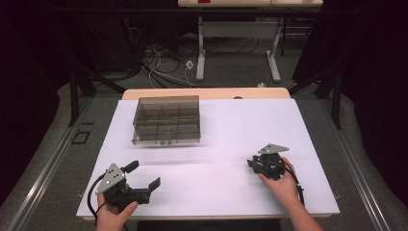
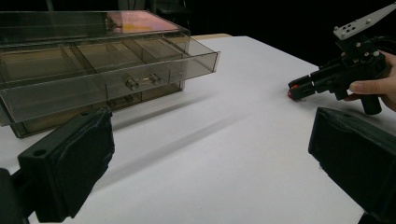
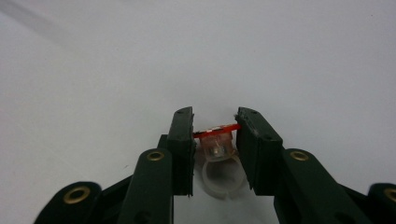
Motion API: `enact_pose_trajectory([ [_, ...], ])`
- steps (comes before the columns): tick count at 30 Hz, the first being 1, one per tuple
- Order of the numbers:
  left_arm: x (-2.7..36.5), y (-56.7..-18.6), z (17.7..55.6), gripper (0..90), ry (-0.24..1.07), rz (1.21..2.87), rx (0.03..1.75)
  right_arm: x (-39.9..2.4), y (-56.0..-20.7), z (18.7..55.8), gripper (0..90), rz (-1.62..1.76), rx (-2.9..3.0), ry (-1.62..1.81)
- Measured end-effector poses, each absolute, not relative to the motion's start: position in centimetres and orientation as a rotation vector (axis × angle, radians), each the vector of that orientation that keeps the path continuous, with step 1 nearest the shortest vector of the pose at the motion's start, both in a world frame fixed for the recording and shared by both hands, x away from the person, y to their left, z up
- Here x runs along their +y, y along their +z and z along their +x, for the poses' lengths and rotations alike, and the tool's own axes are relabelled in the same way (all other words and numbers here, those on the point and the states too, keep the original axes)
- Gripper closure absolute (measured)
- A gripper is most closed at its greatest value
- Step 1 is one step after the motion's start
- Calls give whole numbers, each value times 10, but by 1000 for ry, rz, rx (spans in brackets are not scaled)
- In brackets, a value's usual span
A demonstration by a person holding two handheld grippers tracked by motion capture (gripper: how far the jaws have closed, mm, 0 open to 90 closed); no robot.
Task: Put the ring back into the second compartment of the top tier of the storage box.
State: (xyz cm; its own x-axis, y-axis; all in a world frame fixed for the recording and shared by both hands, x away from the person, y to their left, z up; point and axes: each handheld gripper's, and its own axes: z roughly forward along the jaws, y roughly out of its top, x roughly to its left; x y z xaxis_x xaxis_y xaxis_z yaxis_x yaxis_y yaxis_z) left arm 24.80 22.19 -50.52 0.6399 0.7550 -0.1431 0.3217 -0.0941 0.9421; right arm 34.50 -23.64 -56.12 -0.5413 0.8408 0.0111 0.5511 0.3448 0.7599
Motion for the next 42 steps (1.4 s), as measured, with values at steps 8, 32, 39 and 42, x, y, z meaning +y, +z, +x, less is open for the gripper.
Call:
enact_pose_trajectory([
  [8, 223, -505, 248, 3, 461, 1680, 892, -237, -559, 343, 676, 1230, 2212, 1053],
  [32, 223, -505, 247, 3, 466, 1681, 889, -237, -551, 337, 676, 1227, 2165, 1123],
  [39, 224, -504, 247, 4, 464, 1681, 888, -238, -547, 336, 677, 1214, 2149, 1138],
  [42, 224, -504, 247, 4, 466, 1677, 886, -238, -545, 335, 677, 1201, 2148, 1146],
])
